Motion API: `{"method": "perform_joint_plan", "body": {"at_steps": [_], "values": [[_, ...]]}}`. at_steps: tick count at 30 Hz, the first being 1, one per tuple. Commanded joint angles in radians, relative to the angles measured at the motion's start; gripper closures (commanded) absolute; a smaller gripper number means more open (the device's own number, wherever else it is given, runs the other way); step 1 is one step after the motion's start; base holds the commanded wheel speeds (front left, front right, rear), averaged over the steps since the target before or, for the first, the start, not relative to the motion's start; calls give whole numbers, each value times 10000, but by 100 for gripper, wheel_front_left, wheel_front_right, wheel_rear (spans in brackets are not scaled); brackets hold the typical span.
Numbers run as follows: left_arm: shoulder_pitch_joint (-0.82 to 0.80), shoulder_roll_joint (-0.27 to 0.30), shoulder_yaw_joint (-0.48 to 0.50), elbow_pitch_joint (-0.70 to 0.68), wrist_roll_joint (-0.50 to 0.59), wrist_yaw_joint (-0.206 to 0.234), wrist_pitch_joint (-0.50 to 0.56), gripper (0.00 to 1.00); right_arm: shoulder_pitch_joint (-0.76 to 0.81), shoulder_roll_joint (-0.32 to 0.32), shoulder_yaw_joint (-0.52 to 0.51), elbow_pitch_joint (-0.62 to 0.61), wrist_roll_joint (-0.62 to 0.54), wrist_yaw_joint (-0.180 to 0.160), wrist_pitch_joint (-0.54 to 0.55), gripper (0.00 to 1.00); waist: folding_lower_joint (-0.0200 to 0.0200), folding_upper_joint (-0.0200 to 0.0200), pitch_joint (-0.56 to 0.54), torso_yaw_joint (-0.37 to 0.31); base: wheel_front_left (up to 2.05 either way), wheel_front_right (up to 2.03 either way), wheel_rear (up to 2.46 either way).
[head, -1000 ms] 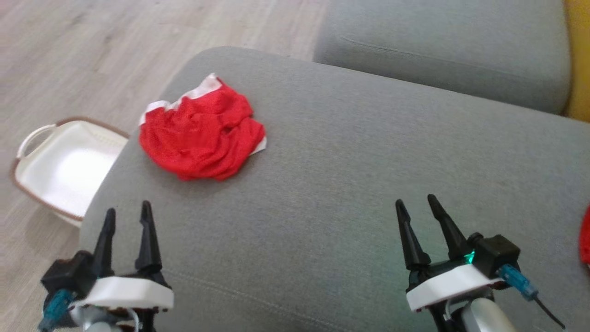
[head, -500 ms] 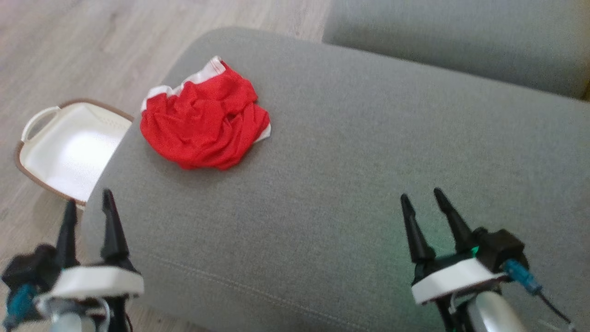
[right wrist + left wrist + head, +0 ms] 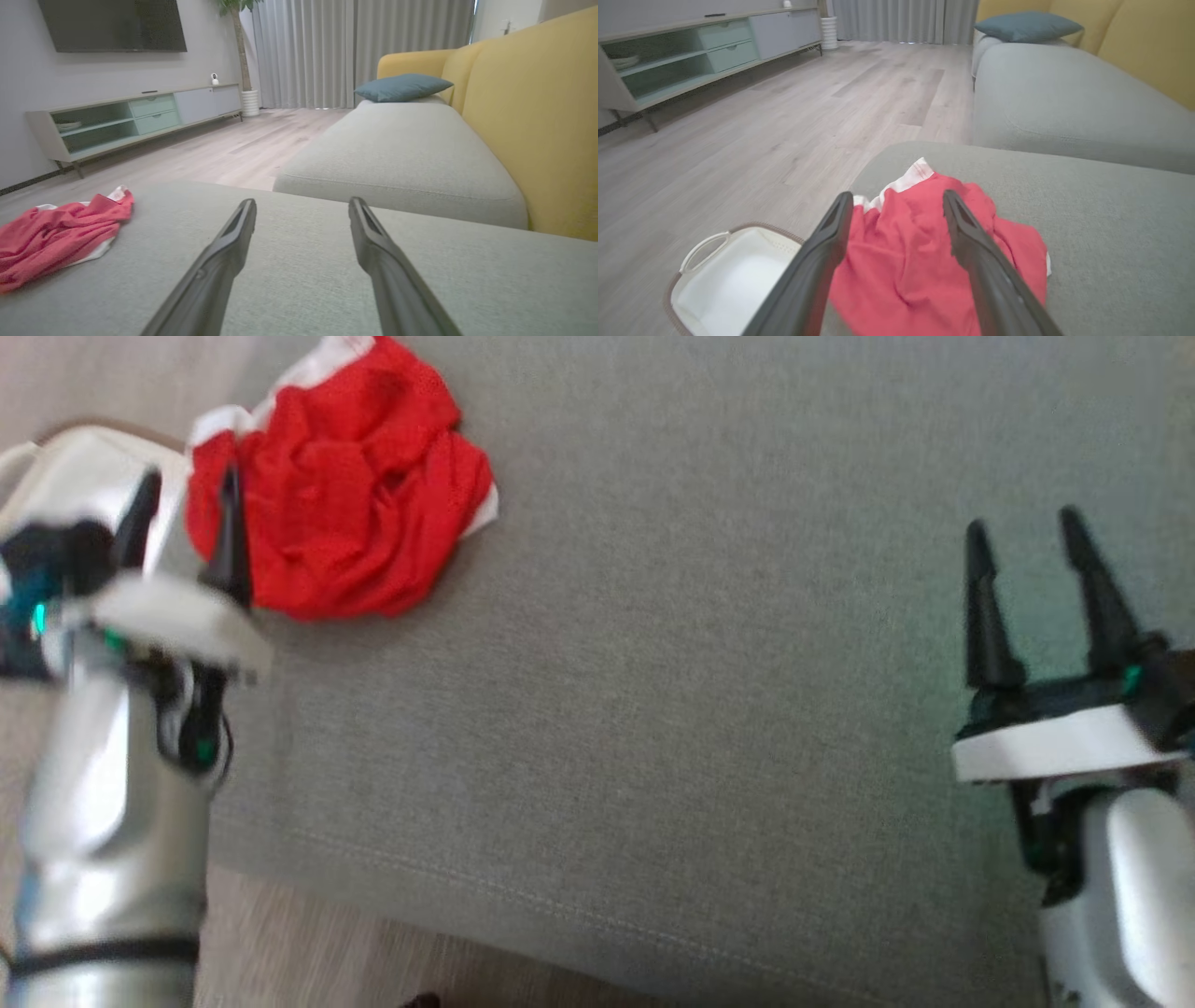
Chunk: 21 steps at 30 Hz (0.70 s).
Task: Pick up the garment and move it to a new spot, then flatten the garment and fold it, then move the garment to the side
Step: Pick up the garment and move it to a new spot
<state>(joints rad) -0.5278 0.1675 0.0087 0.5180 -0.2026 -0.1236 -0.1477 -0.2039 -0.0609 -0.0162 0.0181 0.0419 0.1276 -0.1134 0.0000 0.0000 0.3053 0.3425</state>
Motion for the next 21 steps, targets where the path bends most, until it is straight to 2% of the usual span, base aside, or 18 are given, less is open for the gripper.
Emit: {"method": "perform_joint_plan", "body": {"at_steps": [1, 10, 17, 21], "values": [[-1117, 629, -26, 268, -41, -36, 303, 0, -374, -149, 104, -771, -80, 31, 241, 0, 0, 0, 930, -324, 0, 0, 0], [-4138, 1543, -2640, 2802, -1299, -68, 1949, 0, -593, -294, 201, -1998, -107, 31, 809, 0, 0, 0, 2112, -979, 0, 0, 0], [-5284, 2154, -3708, 4432, -1809, -69, 2618, 0, -710, -280, 373, -2209, -90, 31, 784, 0, 0, 0, 2538, -1459, 0, 0, 0], [-5476, 2158, -4199, 5194, -2002, -70, 2911, 0, -748, -238, 346, -2199, -74, 31, 712, 0, 0, 0, 2594, -1625, 0, 0, 0]]}}
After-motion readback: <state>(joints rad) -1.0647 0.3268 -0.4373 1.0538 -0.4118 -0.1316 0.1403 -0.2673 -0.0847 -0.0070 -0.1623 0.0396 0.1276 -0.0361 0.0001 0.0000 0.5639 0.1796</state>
